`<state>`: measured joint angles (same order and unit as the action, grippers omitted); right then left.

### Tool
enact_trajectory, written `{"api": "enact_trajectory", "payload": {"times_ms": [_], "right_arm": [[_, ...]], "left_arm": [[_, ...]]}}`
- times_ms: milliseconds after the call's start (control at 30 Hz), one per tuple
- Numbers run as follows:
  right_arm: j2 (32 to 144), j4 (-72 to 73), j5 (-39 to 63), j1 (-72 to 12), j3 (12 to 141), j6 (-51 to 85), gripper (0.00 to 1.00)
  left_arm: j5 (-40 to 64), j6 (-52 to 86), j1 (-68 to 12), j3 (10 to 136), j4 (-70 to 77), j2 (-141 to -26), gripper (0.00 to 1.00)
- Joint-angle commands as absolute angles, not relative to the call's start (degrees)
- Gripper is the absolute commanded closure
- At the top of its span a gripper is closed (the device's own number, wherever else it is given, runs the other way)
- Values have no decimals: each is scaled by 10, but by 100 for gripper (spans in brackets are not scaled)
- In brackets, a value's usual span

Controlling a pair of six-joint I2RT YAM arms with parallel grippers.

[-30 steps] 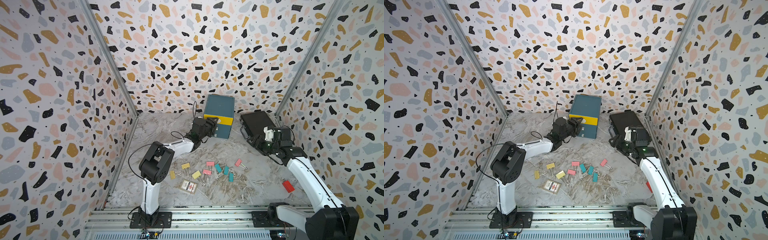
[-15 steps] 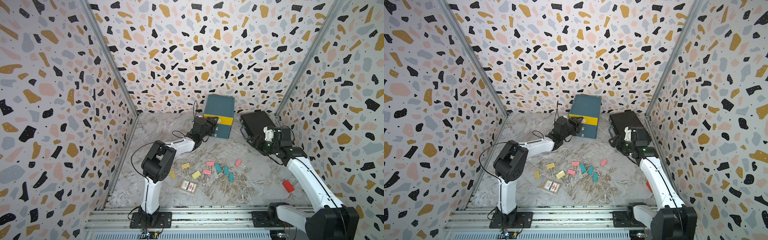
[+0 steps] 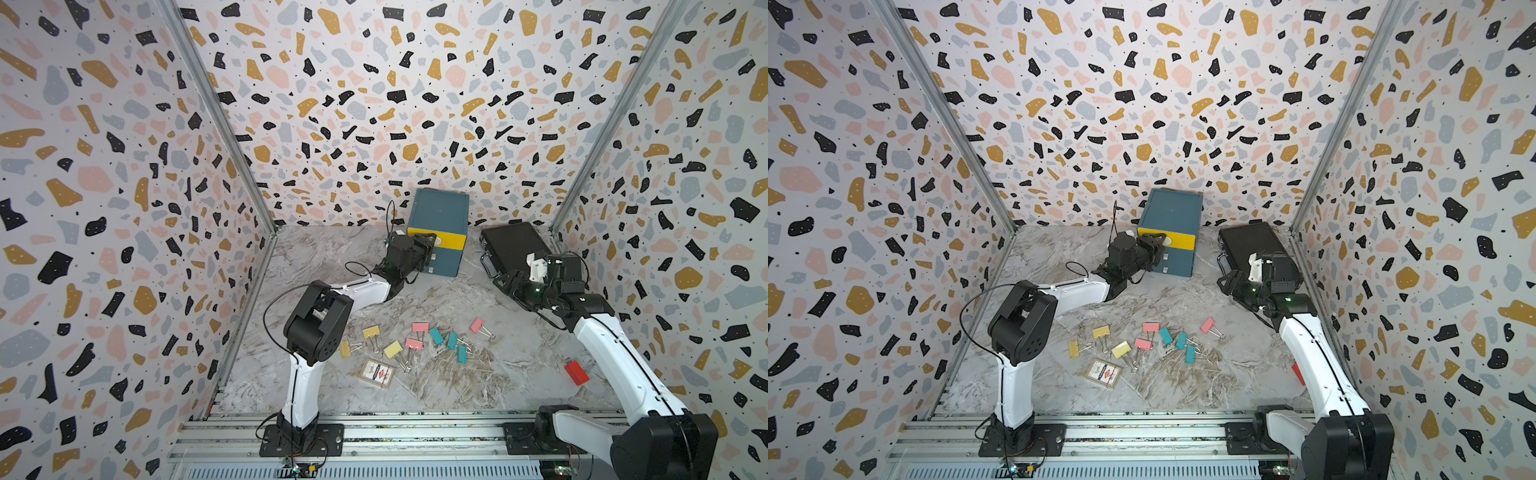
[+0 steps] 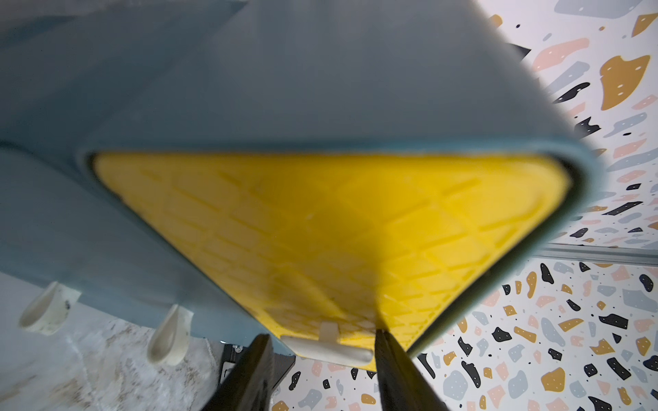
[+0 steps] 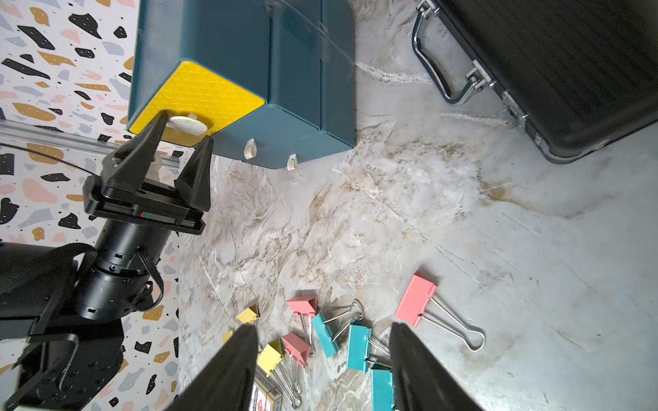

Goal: Put the binder clips in the drawer according to color
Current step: Open the drawer in the storage box.

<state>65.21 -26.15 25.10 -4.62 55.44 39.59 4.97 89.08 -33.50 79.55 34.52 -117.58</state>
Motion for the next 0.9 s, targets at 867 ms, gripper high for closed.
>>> {"api": "enact_trajectory", "payload": {"times_ms": [867], "right_arm": [[646, -263, 258, -47, 556, 381, 36]], "left_arm": [[-90, 864, -363, 806, 457, -1206, 52]]}}
